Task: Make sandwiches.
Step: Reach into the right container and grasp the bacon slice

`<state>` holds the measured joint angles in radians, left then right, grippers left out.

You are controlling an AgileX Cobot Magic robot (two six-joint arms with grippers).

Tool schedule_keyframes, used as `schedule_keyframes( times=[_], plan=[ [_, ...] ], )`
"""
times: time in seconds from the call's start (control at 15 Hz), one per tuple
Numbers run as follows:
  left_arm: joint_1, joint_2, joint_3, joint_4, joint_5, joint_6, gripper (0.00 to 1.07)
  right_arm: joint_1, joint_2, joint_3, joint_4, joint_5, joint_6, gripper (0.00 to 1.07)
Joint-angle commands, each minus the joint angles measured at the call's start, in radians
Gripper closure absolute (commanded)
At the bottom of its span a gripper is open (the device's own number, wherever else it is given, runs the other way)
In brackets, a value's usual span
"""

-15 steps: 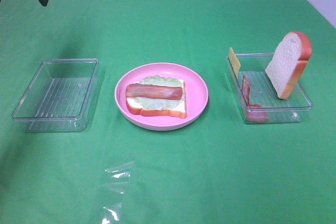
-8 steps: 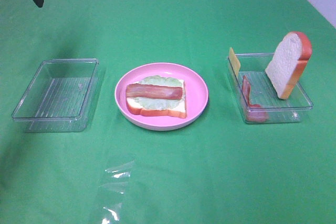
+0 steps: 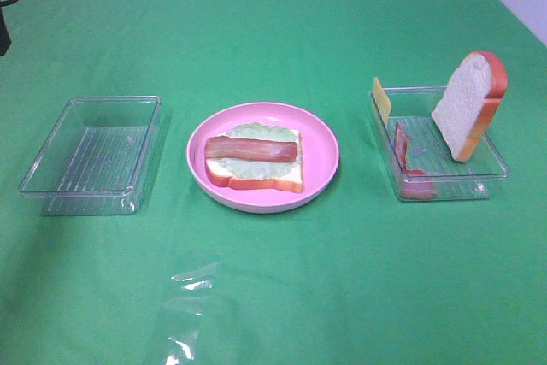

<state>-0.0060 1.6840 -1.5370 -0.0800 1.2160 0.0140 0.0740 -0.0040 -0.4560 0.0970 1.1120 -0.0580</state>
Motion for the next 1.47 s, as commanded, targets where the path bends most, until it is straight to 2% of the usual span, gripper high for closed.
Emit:
schedule_keyframes(
  times=[0.07,0.27,0.33,0.53,0.93,1.2,1.4,1.47],
  plan=[
    [-0.002,-0.173,0.157,-0.002,0.104,0.000,0.06,-0.001,-0.025,0.003,0.003,-0.011,0.006,0.10],
    [-0.002,-0.397,0.347,0.008,0.104,-0.002,0.06,-0.001,-0.025,0.003,0.003,-0.011,0.006,0.10],
    [-0.002,-0.594,0.483,0.010,0.104,-0.004,0.06,-0.001,-0.025,0.003,0.003,-0.011,0.006,0.10],
    [-0.002,-0.843,0.601,0.020,0.065,-0.025,0.06,-0.001,-0.025,0.003,0.003,-0.011,0.006,0.10],
    [-0.002,-1.353,0.740,0.042,-0.004,-0.020,0.06,-0.001,-0.025,0.003,0.003,-0.011,0.006,0.10],
    [-0.002,-1.566,0.789,0.049,-0.022,0.010,0.06,-0.001,-0.025,0.003,0.003,-0.011,0.006,0.10],
    [-0.002,-1.713,0.834,0.040,-0.063,-0.006,0.06,-0.001,-0.025,0.003,0.003,-0.011,0.006,0.10],
    [-0.001,-1.708,0.859,0.035,-0.058,-0.008,0.06,-0.001,-0.025,0.003,0.003,-0.011,0.006,0.10]
  ],
)
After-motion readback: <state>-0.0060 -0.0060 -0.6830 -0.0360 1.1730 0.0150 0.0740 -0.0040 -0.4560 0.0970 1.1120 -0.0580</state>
